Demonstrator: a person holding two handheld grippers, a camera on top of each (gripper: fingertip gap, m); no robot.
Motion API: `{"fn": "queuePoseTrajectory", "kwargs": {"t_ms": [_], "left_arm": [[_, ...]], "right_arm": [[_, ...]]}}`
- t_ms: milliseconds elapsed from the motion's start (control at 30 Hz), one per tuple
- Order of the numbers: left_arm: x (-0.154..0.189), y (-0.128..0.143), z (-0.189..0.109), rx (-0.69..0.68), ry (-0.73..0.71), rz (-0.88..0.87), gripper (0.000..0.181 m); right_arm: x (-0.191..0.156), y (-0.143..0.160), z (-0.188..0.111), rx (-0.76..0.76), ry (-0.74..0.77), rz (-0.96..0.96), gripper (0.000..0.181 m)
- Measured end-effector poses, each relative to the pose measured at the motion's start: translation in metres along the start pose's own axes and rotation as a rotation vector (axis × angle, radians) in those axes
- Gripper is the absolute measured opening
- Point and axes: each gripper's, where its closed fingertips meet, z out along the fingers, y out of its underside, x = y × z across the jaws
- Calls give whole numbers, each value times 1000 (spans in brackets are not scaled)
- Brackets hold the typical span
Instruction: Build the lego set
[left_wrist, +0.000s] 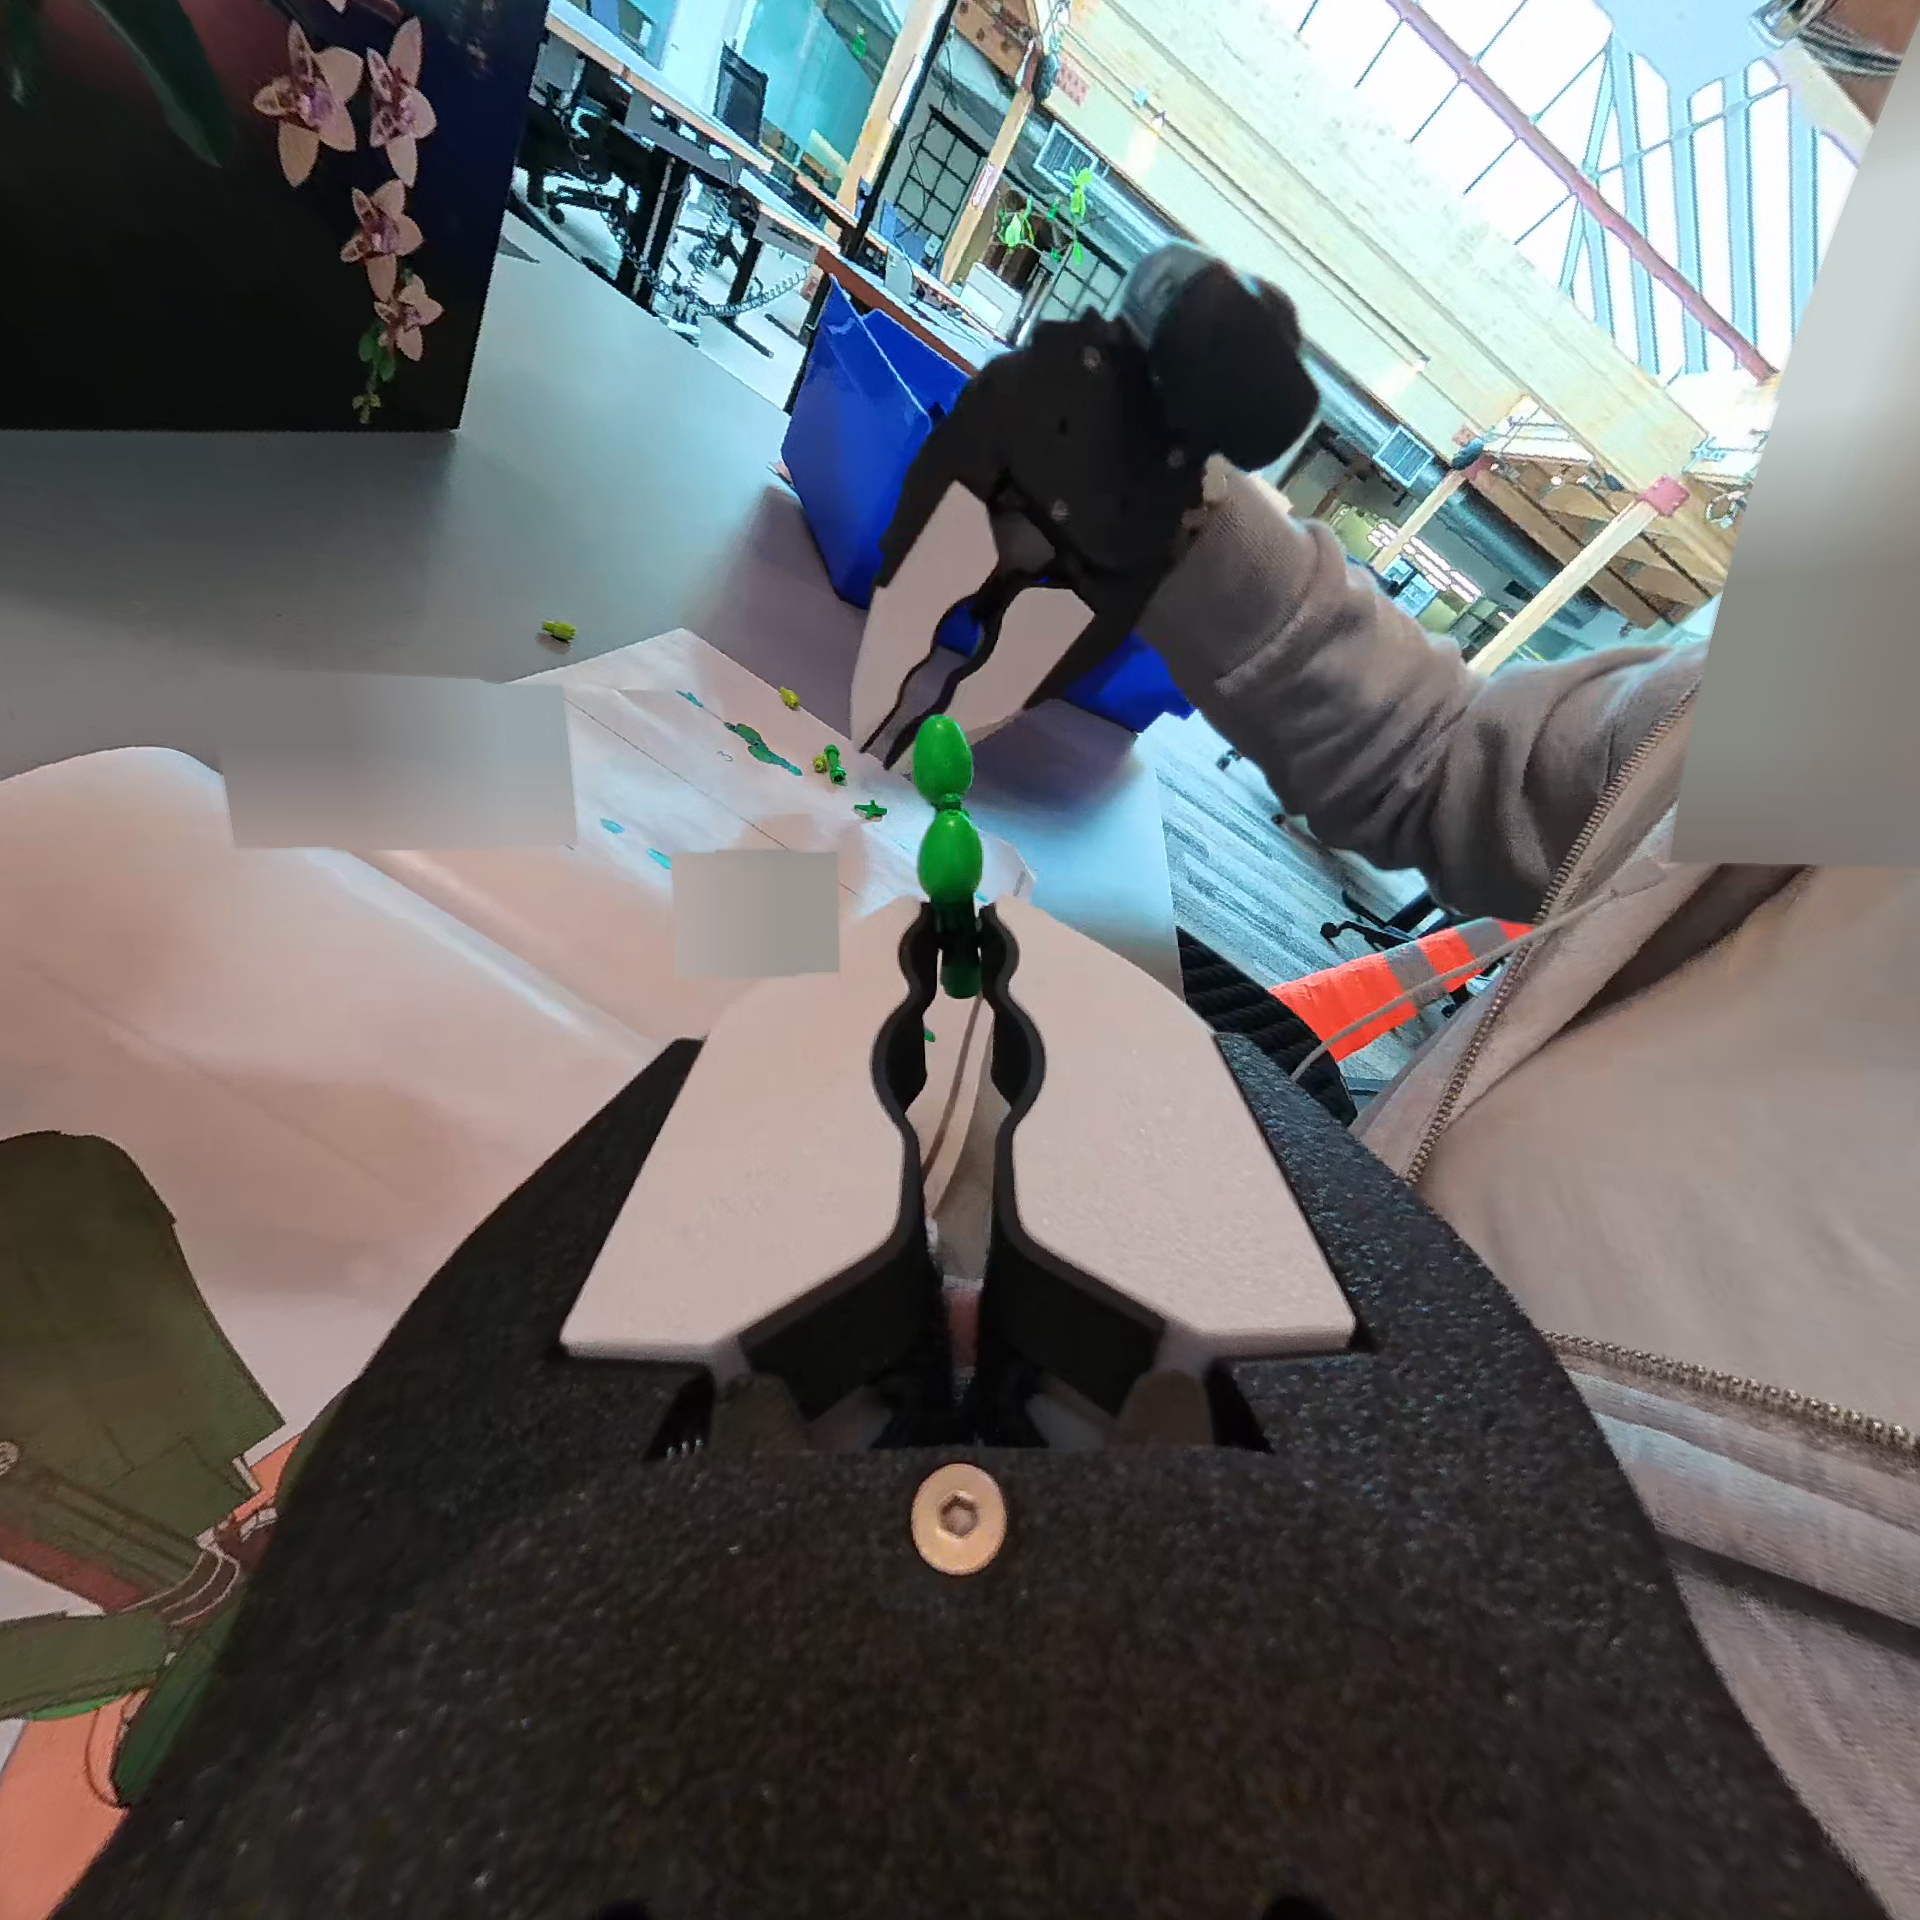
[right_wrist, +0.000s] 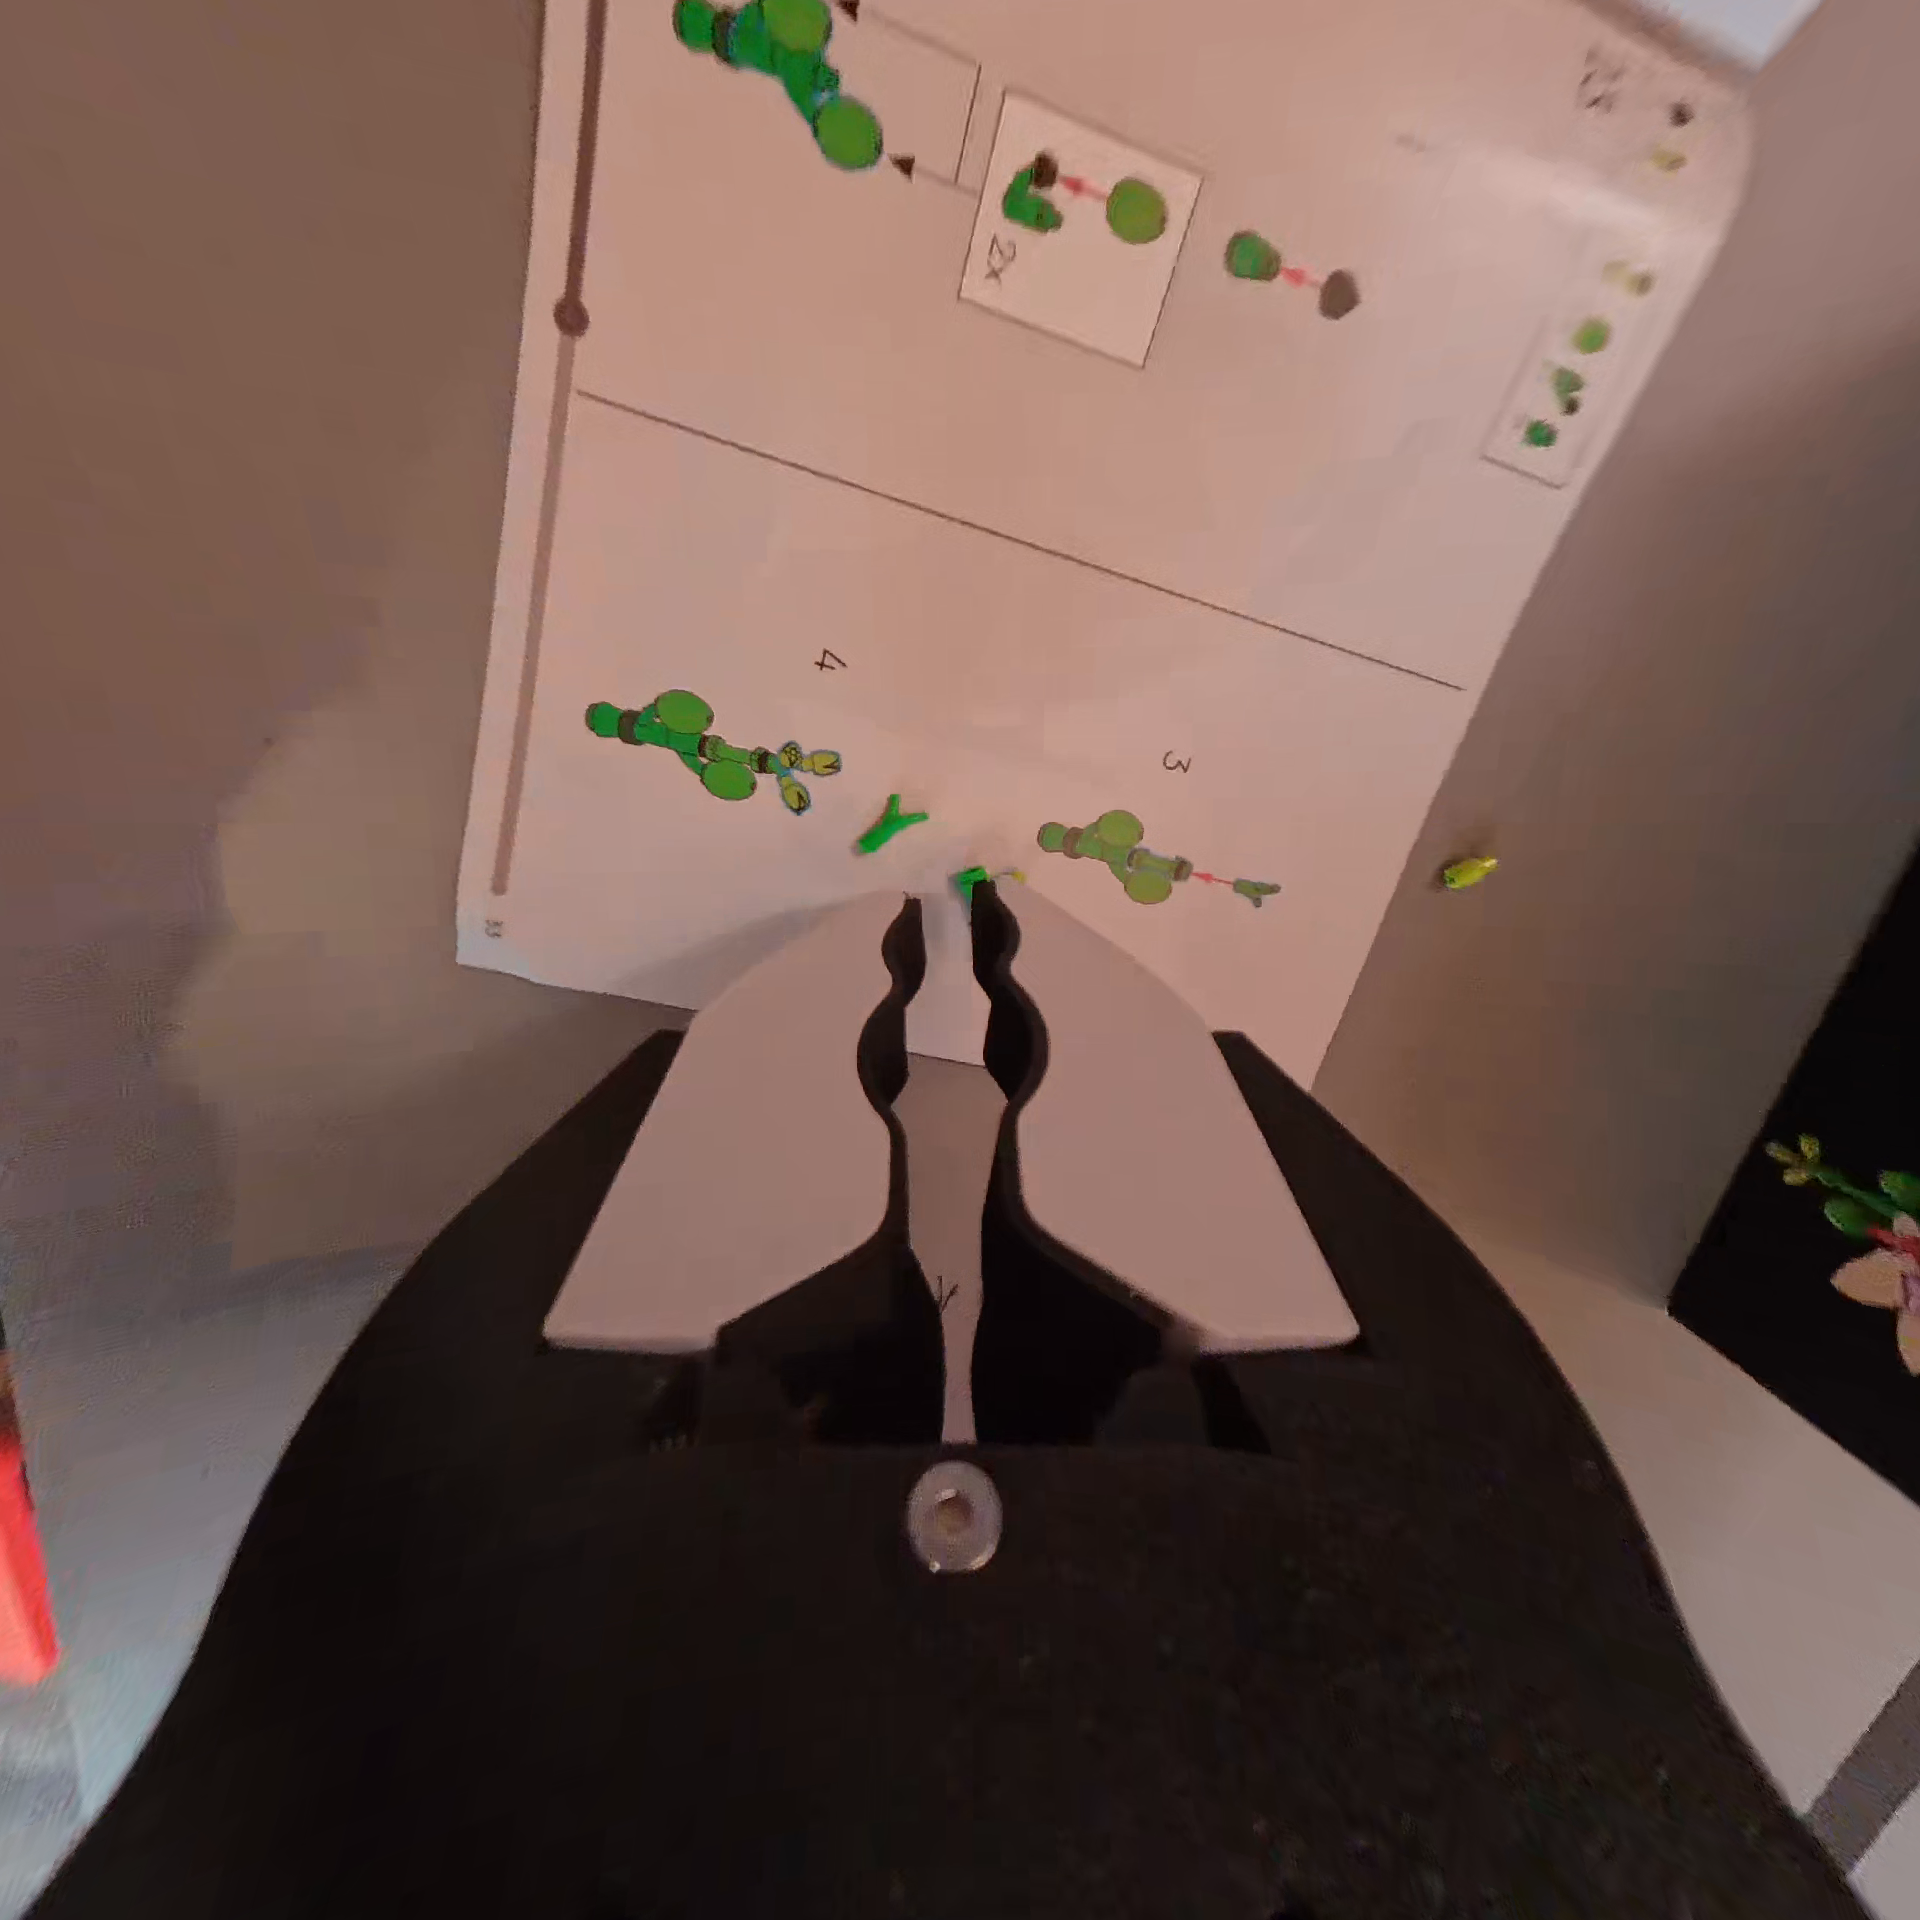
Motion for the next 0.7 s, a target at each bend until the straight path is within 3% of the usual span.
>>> {"fn": "queuePoseTrajectory", "kwargs": {"t_ms": [300,467,567,667,700], "left_arm": [[3,-3,0,13,50,-19,6],[4,-4,-1,26,53,-6,6],[6,-8,-3,61,44,24,6],[10,-16,-6,125,25,107,6],[11,-17,-5,131,13,141,6]], "right_arm": [[1,6,10,-98,-143,-10,7],[1,4,10,0,-164,73,3],[7,-24,-4,269,-89,191,3],[25,-97,-57,868,31,341,3],[24,-121,-81,1094,-5,390,3]]}}
